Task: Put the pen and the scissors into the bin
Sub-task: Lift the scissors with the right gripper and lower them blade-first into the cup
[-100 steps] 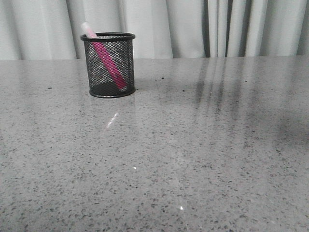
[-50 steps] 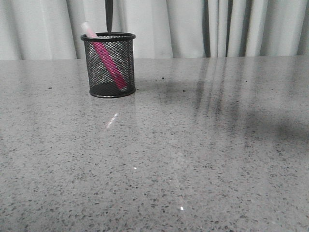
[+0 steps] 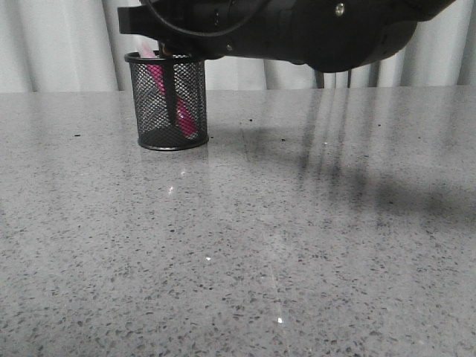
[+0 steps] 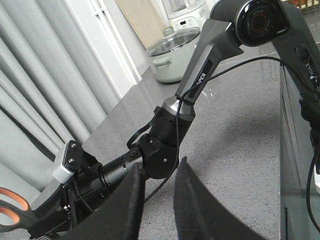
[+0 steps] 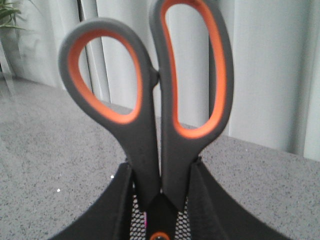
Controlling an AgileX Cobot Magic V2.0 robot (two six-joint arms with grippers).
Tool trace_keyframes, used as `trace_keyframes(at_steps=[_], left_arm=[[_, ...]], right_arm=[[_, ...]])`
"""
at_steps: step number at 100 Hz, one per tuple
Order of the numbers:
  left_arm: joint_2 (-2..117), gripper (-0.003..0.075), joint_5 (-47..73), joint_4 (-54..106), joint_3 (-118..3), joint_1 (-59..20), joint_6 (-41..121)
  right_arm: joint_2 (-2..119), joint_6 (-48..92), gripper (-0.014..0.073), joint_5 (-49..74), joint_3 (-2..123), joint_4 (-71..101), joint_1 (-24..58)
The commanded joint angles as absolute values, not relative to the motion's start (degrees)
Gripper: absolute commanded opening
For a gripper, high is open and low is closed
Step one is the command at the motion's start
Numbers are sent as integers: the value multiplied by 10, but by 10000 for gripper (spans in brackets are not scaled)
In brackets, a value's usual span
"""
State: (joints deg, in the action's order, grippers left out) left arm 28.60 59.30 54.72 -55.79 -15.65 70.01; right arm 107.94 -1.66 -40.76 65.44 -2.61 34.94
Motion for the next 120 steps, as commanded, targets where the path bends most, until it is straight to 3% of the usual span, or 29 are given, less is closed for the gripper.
trace_keyframes(at_steps=[1, 47, 82, 120], left_arm=[[292, 125, 568, 578, -569, -162, 696], [292, 125, 578, 578, -569, -162, 696], [292, 125, 578, 578, -569, -162, 696], [292, 125, 578, 578, -569, -162, 696]], right_arm=[[1050, -17, -69, -441, 675, -28, 348], [1050, -17, -55, -415, 675, -28, 348], [1048, -17, 339, -415, 675, -27, 349], [1019, -17, 353, -415, 675, -26, 350]])
